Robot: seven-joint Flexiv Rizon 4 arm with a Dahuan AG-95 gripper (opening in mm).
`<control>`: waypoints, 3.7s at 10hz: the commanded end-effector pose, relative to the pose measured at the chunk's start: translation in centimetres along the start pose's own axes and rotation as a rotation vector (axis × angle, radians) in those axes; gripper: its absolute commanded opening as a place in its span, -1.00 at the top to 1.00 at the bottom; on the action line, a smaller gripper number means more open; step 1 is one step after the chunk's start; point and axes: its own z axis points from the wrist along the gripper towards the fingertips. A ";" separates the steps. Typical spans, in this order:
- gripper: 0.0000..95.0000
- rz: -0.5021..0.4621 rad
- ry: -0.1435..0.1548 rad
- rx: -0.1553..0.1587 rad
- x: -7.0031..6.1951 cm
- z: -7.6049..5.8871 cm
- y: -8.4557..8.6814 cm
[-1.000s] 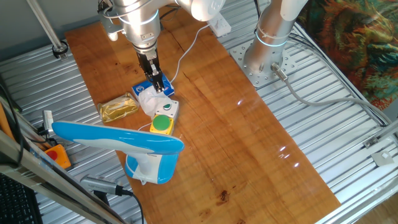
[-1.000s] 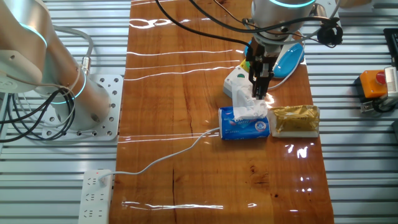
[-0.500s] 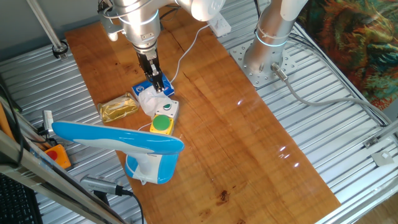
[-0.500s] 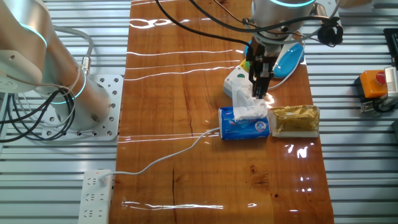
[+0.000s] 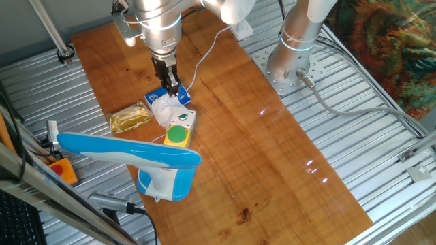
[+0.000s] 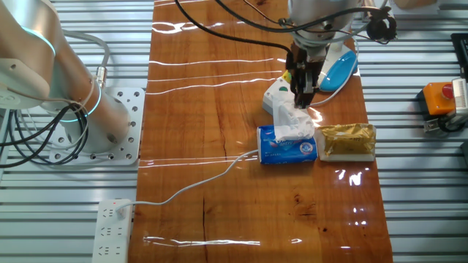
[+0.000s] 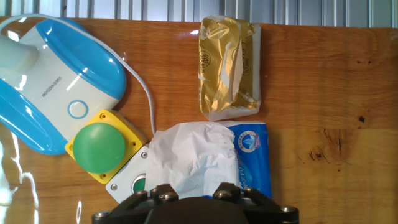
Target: Turn off the desk lamp by pressing the button
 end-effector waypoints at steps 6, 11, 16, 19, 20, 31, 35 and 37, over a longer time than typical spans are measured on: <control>1.00 0.010 0.007 -0.007 -0.1 0.0 0.0; 1.00 -0.292 0.014 -0.018 0.0 -0.7 0.2; 1.00 -0.840 -0.017 -0.086 -0.8 -0.1 3.6; 1.00 -0.866 -0.034 -0.105 -2.7 0.5 6.4; 1.00 -0.874 -0.040 -0.109 -3.3 0.4 6.8; 1.00 -0.904 -0.091 -0.136 -8.2 2.6 10.7; 1.00 -0.894 -0.129 -0.161 -8.3 4.8 11.4; 1.00 -0.892 -0.137 -0.165 -8.5 5.7 11.9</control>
